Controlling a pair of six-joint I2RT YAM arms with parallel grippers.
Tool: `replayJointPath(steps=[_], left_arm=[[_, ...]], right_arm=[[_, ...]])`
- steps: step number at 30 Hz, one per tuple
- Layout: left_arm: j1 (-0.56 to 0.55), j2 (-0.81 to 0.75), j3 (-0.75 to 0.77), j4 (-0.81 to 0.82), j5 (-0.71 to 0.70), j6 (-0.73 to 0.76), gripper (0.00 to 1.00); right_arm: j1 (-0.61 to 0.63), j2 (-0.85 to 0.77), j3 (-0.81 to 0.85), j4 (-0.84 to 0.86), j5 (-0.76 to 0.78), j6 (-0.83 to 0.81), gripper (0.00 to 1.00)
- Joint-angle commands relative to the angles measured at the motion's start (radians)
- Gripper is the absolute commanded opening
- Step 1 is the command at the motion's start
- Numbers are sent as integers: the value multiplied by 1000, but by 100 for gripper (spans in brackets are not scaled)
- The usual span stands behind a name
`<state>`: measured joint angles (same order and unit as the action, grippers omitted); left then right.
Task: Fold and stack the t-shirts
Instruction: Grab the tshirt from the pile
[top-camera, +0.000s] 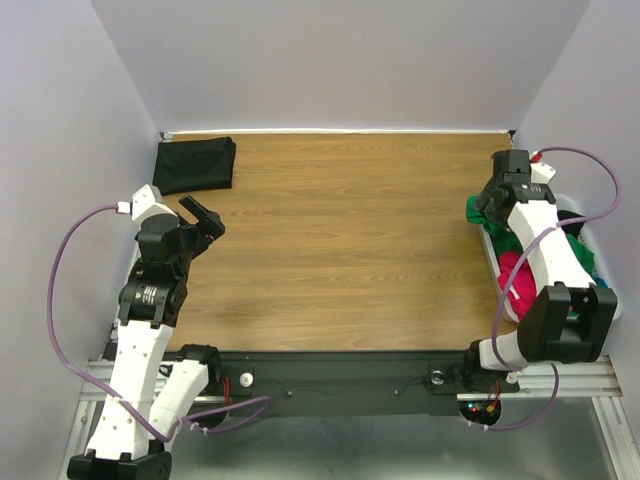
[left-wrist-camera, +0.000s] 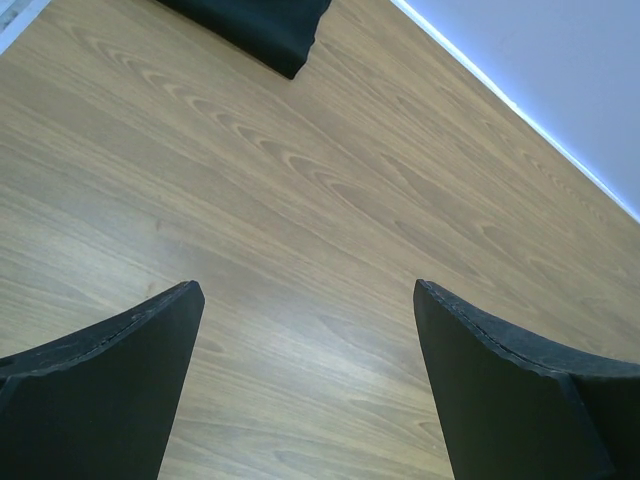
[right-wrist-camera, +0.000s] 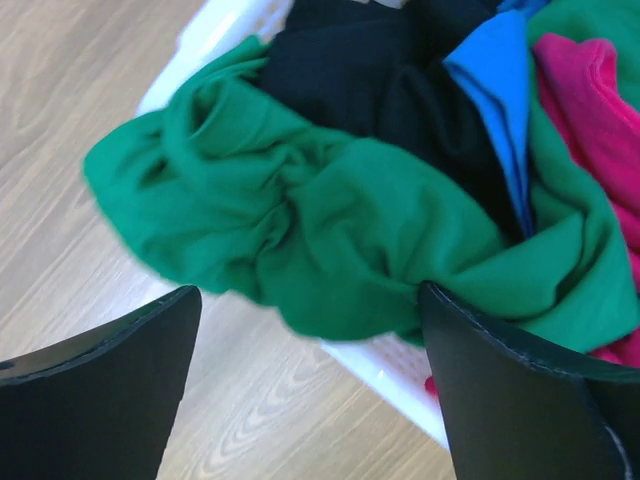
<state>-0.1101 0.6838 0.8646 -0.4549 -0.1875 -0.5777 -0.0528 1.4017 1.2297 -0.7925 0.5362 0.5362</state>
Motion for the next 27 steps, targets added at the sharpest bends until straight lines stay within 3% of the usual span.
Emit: replayJointPath(steps=[1,5,7,8,9,12,17,22,27], left_arm=[[3,-13,5,27,-12,1,99],[3,-16,5,28,-20,-2,99],[3,-17,5,27,-23,-2,99],[3,-17,4,25,-24,-4,99],[3,-15,4,27,-27,-5,99],[3,-12,7,21,-30,-7,99],[3,-12,10,15,-44,-10,99],[3,-9,13,16,-41,-8,98],[3,-10,14,13,-36,-5,99]], right_arm=[[-68,20,14,62,-60,12,93],[-110,33,-33,102,-96,15,82],[-122,36,-48,125,-110,15,65],[-131,36,-56,128,-117,18,57],[-134,31,-59,134,-120,21,37],[-150,17,-61,139,-127,34,0],[-153,-68,-46,147,-136,27,0],[-153,-141,71,147,-166,-16,1],[-153,-176,247,148,-371,-73,0]])
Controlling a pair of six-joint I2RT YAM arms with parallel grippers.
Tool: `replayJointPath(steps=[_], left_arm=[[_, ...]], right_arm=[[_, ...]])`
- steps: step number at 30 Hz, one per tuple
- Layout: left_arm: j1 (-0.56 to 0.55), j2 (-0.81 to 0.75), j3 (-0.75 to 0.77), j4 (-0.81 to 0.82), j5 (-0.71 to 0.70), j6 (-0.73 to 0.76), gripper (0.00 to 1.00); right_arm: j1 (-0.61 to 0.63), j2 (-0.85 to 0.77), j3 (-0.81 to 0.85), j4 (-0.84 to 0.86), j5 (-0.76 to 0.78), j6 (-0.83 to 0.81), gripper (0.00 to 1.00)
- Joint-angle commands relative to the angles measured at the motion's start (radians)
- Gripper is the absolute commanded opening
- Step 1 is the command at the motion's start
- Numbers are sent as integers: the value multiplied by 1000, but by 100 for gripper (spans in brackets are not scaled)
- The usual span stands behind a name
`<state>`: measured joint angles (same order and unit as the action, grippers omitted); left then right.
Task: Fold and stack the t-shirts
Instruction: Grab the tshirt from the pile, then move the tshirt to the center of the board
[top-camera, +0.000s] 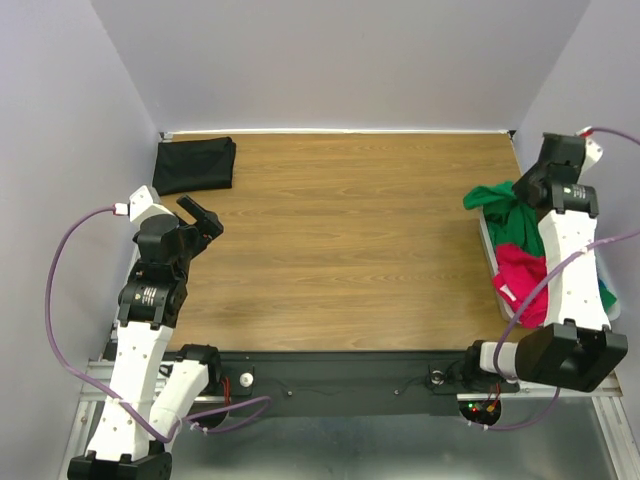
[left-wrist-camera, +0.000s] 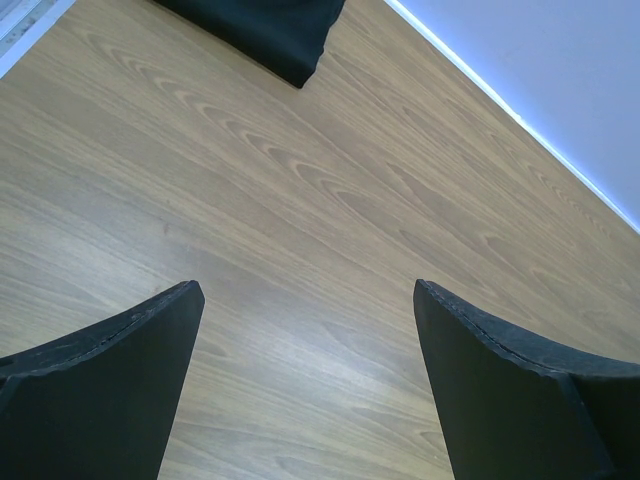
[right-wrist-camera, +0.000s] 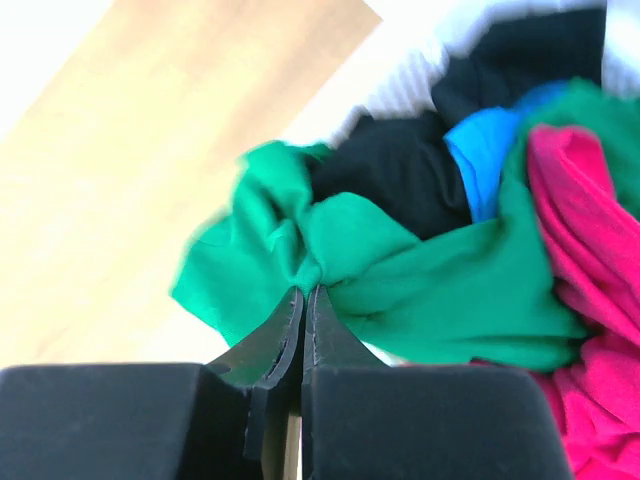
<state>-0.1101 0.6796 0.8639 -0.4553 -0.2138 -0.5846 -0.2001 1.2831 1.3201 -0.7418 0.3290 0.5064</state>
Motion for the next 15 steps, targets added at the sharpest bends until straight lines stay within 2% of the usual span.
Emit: replayJointPath(steps=[1,4,9,12,15], left_arm=[[3,-6,15,15,-10,2,99],[3,-2,21,15,-4,8,99],[3,15,30,21,17,14,99],[3,26,37,18,34,17,98],[3,32,40,14,31,25,98]], right_arm=[[-5,-57,192,96,-191,-46,0],[-5,-53,345,96,-287,-68,0],[-5,-1,638,94,-545,-107,0],[-5,44,799,96,-616,-105,0],[-5,97,971,99,-619,-101,0]])
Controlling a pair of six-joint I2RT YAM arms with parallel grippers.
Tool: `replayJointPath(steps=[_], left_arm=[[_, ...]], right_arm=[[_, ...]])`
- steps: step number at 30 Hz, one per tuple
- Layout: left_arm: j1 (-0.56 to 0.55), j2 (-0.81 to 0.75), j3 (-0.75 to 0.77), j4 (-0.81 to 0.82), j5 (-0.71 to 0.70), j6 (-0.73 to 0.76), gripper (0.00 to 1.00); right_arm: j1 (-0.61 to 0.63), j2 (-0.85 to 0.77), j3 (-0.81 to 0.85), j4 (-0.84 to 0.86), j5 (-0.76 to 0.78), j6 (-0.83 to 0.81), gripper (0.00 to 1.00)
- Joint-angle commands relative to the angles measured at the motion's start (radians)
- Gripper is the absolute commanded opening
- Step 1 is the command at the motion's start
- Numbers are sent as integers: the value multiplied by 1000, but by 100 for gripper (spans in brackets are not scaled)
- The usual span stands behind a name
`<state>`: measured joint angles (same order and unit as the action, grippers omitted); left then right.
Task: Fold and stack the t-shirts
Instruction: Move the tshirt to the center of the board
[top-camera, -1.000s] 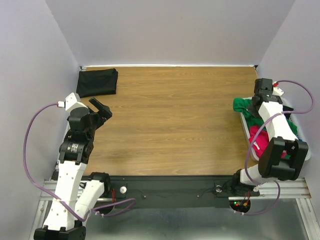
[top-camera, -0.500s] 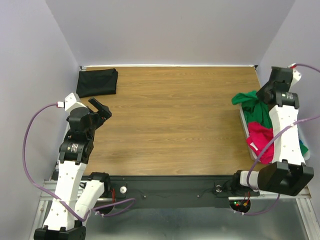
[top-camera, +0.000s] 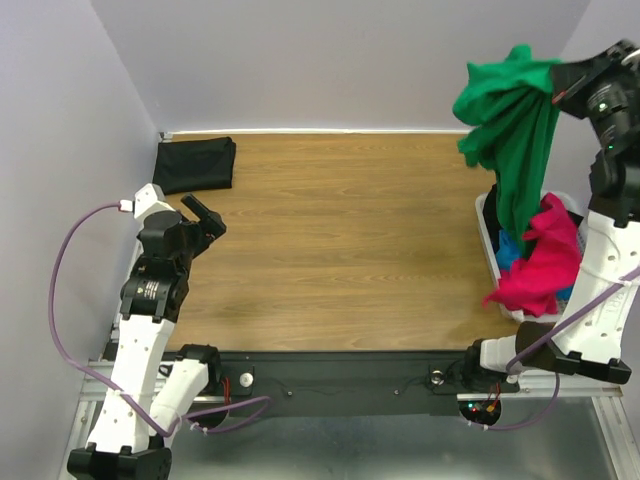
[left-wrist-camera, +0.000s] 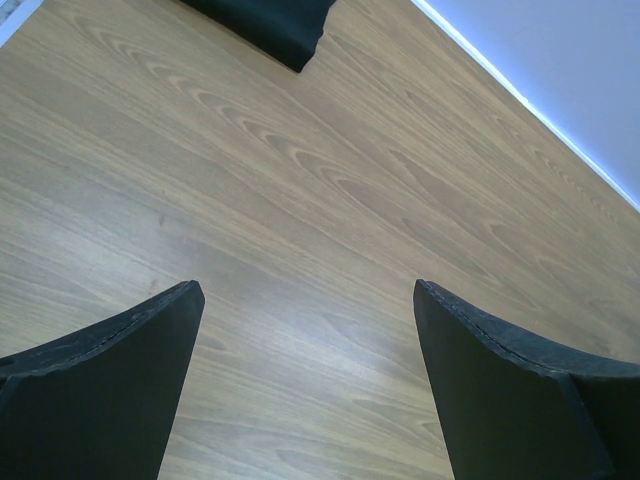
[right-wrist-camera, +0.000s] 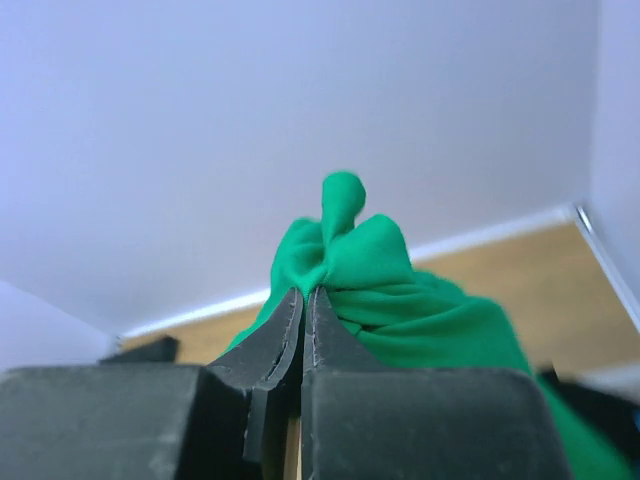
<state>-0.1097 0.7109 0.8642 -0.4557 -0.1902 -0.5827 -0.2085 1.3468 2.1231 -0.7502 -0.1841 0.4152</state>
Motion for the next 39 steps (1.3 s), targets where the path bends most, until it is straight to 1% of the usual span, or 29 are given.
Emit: replayJointPath(steps=[1,2,4,5,7,10,13,14,20,23,24,25,27,28,29,31,33,34,35,38,39], left_arm=[[2,1,41,12,8,21,98],[2,1,41,12,6,23,98],[2,2,45,12,11,20,98],[2,5,48,12,15,17,98],[2,10,61,12,31,20,98],[1,10,75,5,41,23,98],[2,5,85,8,54,21,98],[2,2,87,14,66,20,98],[2,18,65,58,127,-3,98],[1,47,58,61,124,-16,99],[2,54,56,63,126,-20,98],[2,62,56,66,127,-17,98],[2,73,56,77,141,-13,98],[2,75,56,81,141,-11,98],[2,75,56,86,137,-9,98],[2,75,59,86,124,-9,98],[2,75,67,72,106,-9,98],[2,71,68,60,101,-8,98],[2,70,68,54,88,-9,98],[2,62,58,37,54,-17,98],[2,61,55,34,37,-22,98]], right_arm=[[3,61,213,115,-110,0,0],[3,61,245,124,-121,16,0],[3,94,287,201,-219,49,0],[3,100,284,239,-314,100,0],[3,115,270,380,-447,195,0],[4,126,265,429,-523,279,0],[4,98,190,553,-644,426,0],[6,80,155,604,-694,448,0],[11,6,37,606,-709,436,0],[20,-11,-34,617,-678,421,0],[30,-9,-87,617,-663,410,0],[82,-3,-112,615,-646,377,0],[183,41,-137,545,-545,302,0],[325,66,-137,504,-491,201,0],[395,110,-140,441,-371,160,0],[547,153,-173,427,-298,100,0],[607,208,-192,427,-243,86,0],[657,216,-222,425,-173,59,0],[682,221,-241,426,-138,45,0],[730,221,-310,428,-127,20,0],[735,212,-374,428,-133,17,0]])
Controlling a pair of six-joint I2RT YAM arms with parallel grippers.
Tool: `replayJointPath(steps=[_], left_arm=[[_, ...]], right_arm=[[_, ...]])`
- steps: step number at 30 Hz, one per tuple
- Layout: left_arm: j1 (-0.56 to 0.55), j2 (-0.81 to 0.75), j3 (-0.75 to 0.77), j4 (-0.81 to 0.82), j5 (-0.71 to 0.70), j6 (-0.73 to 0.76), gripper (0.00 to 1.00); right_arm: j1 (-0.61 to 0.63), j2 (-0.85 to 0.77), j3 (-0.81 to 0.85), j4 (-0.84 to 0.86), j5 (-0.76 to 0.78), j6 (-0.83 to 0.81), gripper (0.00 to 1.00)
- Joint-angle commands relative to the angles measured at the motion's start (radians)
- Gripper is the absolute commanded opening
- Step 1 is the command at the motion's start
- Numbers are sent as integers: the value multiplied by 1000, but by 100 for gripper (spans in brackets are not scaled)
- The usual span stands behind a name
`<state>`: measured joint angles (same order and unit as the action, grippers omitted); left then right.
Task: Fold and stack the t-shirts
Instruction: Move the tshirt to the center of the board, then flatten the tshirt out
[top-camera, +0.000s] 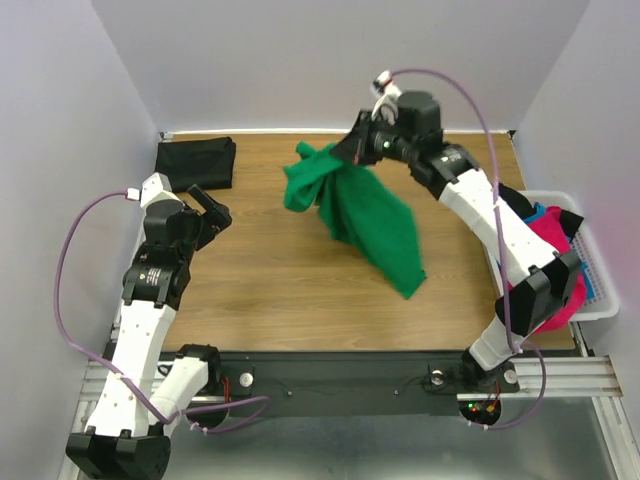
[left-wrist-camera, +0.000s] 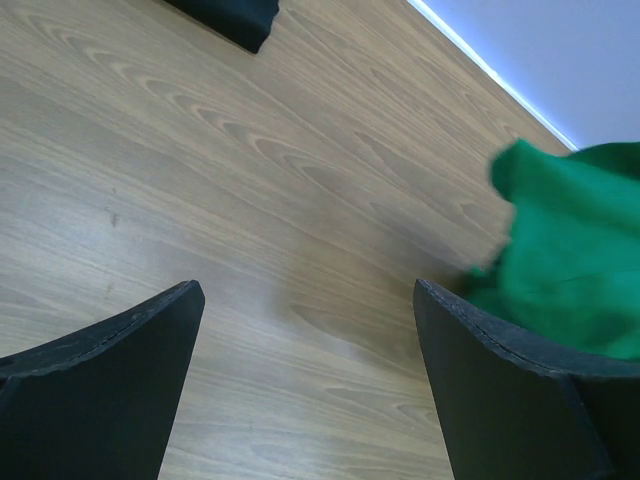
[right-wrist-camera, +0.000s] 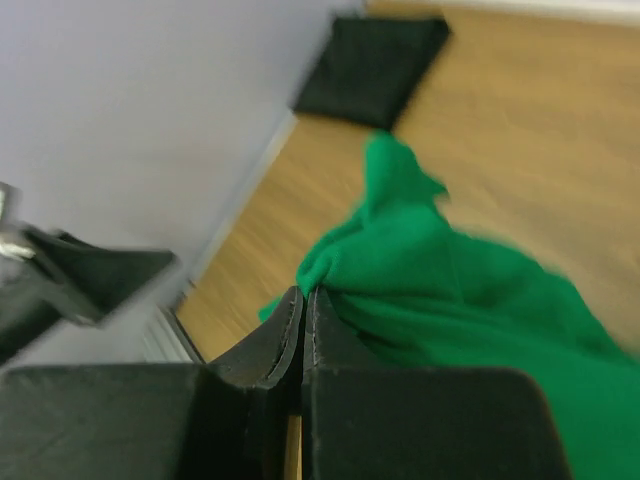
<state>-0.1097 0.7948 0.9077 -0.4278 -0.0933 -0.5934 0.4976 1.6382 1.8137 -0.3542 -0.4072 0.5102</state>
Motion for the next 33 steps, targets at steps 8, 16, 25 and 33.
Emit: replayJointPath(steps=[8,16,25,33], left_arm=[[2,-3,-33,12,-63,-29,98],[-24,58,-228,185,201,-58,96],[-324,219,-345,349,164,-175,89],[-531,458,-253,465,139,-195,65]], right_arm=[[30,-378,-709,31,474,33,3],[29,-518,-1025,-74,634,119,100],[32,-658,-1082,-183,591,163,100],[32,-676,-1137,-227,647,217,100]])
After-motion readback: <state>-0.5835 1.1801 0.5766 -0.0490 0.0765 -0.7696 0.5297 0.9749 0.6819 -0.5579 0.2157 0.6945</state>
